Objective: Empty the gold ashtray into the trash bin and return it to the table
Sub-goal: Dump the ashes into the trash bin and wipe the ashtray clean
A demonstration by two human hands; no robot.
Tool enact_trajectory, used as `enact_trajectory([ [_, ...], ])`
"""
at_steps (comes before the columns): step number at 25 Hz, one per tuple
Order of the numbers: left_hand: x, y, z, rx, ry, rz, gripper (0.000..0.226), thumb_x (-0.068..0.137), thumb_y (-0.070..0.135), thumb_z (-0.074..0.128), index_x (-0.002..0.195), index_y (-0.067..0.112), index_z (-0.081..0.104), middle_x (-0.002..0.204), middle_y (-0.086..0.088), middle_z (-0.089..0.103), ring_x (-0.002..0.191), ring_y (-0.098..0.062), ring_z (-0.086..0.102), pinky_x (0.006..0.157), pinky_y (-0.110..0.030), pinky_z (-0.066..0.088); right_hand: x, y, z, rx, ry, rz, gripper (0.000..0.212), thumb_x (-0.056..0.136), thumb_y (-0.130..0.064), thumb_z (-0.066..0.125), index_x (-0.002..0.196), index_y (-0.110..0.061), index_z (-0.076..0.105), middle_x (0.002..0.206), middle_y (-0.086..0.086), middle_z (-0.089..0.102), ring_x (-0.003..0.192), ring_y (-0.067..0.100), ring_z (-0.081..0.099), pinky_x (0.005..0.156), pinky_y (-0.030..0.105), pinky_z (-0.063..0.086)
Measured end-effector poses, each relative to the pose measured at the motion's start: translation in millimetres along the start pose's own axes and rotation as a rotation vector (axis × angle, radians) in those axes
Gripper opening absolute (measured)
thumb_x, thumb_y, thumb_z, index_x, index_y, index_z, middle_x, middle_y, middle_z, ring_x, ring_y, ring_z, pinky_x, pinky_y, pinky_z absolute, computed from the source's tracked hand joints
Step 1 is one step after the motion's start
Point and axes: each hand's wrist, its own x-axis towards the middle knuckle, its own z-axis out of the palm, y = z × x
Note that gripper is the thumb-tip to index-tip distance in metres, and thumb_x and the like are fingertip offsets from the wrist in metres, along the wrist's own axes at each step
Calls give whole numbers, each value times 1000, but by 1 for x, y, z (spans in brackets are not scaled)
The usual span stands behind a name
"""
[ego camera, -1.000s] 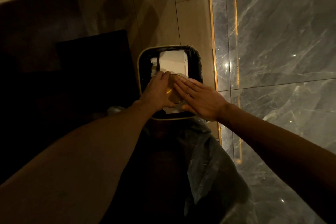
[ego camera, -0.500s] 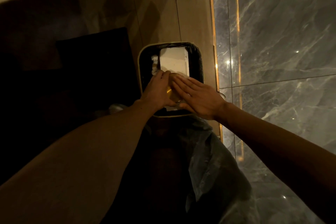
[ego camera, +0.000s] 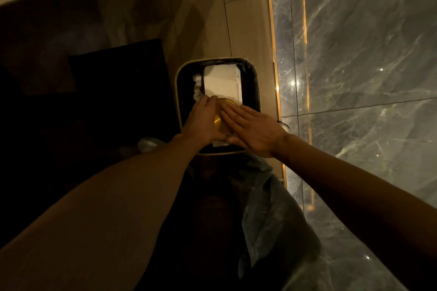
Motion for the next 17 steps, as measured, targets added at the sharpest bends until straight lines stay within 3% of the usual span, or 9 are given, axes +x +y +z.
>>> enact_trajectory([
  [2,-2,0,3,-32,21,8,108,55,39,91,143,9,36,142,-12,39,132,-30,43,106,-41,41,2,-3,-3,124,95,70,68,100,-49,19,153,-5,12,161,16,13,149,24,6,121,37,5],
  [5,-4,2,2,-49,37,-21,113,55,34,93,147,10,31,147,-11,36,135,-31,40,110,-43,39,0,-7,-13,566,215,288,61,101,-36,38,151,-7,19,159,17,24,143,29,30,117,39,27],
  [8,-10,7,-2,-91,33,-10,116,57,32,92,150,12,26,151,-10,32,138,-30,36,111,-41,36,-7,-11,-35,856,197,382,49,100,-17,48,146,-8,34,142,12,49,123,18,51,104,22,36],
  [10,-18,11,-6,-123,29,-29,120,58,32,92,152,12,21,155,-10,27,142,-30,32,114,-40,33,-12,-14,-51,1039,155,427,43,98,-12,52,140,-9,44,124,6,58,110,9,55,99,15,41],
  [12,-28,16,-11,-208,45,-86,122,57,32,93,153,13,20,157,-10,27,144,-29,30,116,-42,32,-15,-13,-62,1237,155,468,40,95,-8,54,135,-9,51,119,8,63,110,15,58,98,23,47],
  [15,-41,26,-19,-399,73,-165,117,50,31,95,147,15,32,144,-8,45,133,-28,44,110,-44,41,-21,-14,-77,1414,183,533,38,95,-2,51,133,-1,53,125,13,63,118,21,57,101,27,45],
  [17,-48,32,-28,-551,53,-234,106,48,30,95,139,16,42,130,-3,56,119,-24,55,102,-42,49,-25,-14,-89,1457,170,571,45,94,-3,52,138,-2,49,132,9,59,123,18,53,102,22,43],
])
